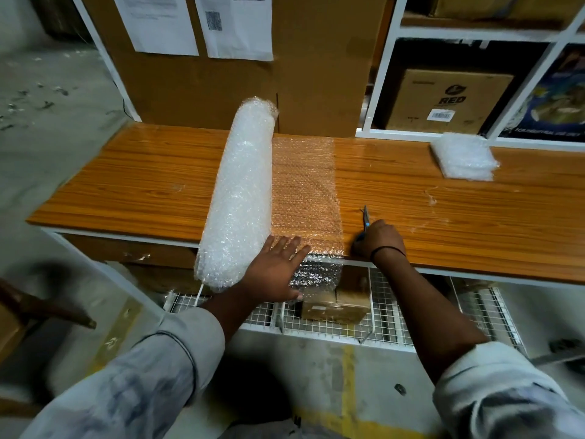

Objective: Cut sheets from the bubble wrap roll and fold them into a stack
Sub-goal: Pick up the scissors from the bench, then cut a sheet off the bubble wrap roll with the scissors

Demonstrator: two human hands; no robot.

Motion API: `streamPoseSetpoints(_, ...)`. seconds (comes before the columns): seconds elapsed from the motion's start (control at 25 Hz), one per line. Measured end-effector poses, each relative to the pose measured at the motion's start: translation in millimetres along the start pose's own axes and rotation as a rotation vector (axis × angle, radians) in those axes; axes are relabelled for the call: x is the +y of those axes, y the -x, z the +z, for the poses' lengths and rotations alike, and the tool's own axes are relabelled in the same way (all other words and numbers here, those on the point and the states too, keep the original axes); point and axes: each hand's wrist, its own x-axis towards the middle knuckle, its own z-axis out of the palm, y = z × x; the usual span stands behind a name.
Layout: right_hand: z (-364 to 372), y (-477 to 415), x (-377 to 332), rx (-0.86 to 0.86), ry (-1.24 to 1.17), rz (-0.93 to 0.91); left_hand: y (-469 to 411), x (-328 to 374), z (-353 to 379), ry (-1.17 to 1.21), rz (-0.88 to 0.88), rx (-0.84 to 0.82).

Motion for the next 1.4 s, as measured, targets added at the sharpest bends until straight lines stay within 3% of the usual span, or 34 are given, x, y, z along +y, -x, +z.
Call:
streamPoseSetpoints(0.28, 11, 21, 13, 0.011, -0.196, -0.010, 16, 17, 24, -0.107, -0.034, 0.180)
streamPoseSetpoints(0.52, 11, 26, 15, 0.153, 0.067, -0.139, 16, 24, 14, -0.062, -0.017, 0.101)
streamPoseSetpoints(0.72, 15, 23, 17, 0.159, 0.048, -0.150, 16, 11, 22, -0.076, 0.010, 0.367)
streamPoseSetpoints(0.96, 22, 48, 7, -0.007, -0.689, -0.014, 28, -13, 26, -0.111, 0.051, 0.396)
streamPoseSetpoints(1.12, 38, 104, -8, -0.196, -1.227, 0.045, 38, -24, 28, -0.039, 0.129, 0.519)
streamPoseSetpoints(1.4, 70, 187, -20, -0.299, -1.342, 0.037, 47, -34, 26, 0.066, 0.254, 0.600)
